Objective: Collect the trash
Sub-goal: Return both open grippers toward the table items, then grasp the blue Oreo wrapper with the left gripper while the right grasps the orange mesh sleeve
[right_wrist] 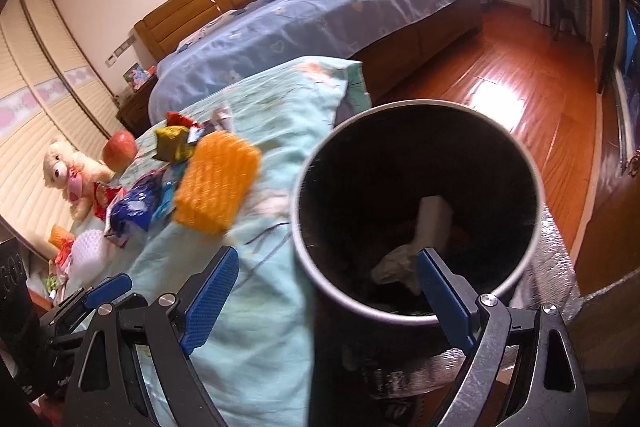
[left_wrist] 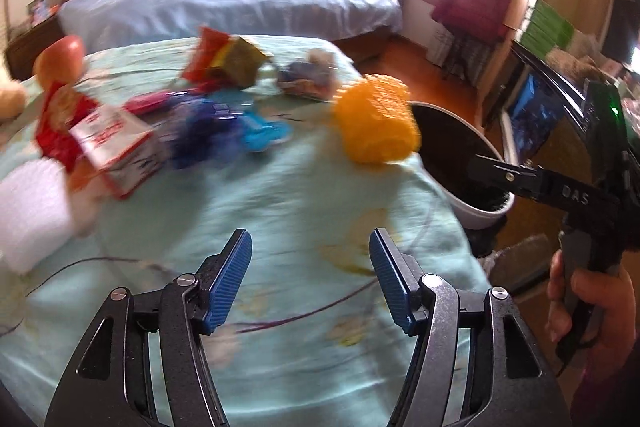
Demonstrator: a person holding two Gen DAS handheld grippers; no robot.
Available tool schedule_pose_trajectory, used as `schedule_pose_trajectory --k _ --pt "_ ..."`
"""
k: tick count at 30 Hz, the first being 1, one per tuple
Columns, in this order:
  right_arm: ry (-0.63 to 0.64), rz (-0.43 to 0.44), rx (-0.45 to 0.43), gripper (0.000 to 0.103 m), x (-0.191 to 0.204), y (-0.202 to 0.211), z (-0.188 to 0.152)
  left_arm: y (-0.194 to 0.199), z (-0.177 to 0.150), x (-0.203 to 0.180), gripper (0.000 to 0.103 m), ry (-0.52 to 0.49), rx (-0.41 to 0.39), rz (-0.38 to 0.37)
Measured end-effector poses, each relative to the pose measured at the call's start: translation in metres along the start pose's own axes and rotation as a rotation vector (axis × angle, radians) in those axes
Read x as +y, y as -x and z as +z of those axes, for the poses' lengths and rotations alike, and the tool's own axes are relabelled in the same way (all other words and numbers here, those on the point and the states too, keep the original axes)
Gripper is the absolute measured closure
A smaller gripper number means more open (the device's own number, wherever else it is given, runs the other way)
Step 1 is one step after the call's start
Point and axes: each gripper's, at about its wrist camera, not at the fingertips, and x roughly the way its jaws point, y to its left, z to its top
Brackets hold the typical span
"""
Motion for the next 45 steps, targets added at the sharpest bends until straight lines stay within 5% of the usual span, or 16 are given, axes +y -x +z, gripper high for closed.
schedule_pose_trajectory --k 14,36,39,40,41,45 --pt "0.068 0.034 0.003 0.012 0.053 -0.019 -0.002 0.011 0.005 0.059 0.037 0.094 -0.047 0.118" --pt "0.073 0.046 -0.025 0.013 0.073 -0.048 0.023 -0.020 0.044 0.052 0.036 0.057 -0.056 0.132" --pt "0.075 0.051 -0.021 0.024 0.077 -0.057 0.027 -0.028 0.046 0.051 0.045 0.048 -0.047 0.157" --pt "0.073 0.049 -0.014 0.036 0.077 -0.060 0.027 -0.030 0.046 0.052 0.056 0.054 -0.039 0.137" --pt "0.066 0.049 -0.003 0.051 0.076 -0.064 0.027 -0.030 0.046 0.053 0.056 0.058 -0.036 0.127" --pt "0.052 0.052 -0.032 0.062 0.074 -0.059 0.021 -0.022 0.042 0.052 0.067 0.044 -0.062 0.115"
